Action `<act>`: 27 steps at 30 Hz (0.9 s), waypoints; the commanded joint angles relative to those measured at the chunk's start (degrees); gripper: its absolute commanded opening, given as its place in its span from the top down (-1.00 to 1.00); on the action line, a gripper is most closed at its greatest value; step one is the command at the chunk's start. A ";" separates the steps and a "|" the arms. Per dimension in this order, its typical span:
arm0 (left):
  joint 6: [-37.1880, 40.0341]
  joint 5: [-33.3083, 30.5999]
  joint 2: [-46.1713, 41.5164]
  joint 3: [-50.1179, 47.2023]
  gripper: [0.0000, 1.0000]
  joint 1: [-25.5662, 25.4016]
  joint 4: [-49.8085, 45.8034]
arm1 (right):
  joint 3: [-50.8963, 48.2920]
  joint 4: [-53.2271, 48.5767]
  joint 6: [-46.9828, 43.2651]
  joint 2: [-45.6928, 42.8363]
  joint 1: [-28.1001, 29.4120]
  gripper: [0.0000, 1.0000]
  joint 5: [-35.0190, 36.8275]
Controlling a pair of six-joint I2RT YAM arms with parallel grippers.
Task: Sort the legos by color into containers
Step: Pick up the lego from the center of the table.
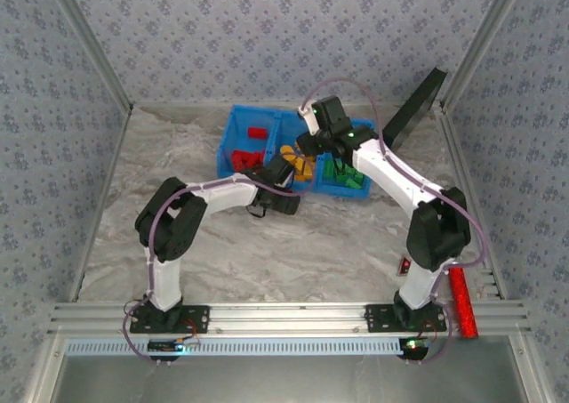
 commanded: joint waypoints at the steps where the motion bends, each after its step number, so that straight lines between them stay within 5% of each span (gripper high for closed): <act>1: 0.21 -1.29 1.56 3.01 -0.82 -0.46 0.48 | -3.33 0.07 0.96 -4.01 0.71 -0.11 1.84; 16: -1.51 -4.69 6.59 6.81 -0.61 -0.46 -0.45 | -11.01 -0.75 2.16 -14.66 0.46 -0.12 4.44; 27: -3.19 -3.51 4.81 2.93 -0.27 -1.11 -1.60 | -14.11 -1.73 3.34 -18.20 0.00 -0.13 5.32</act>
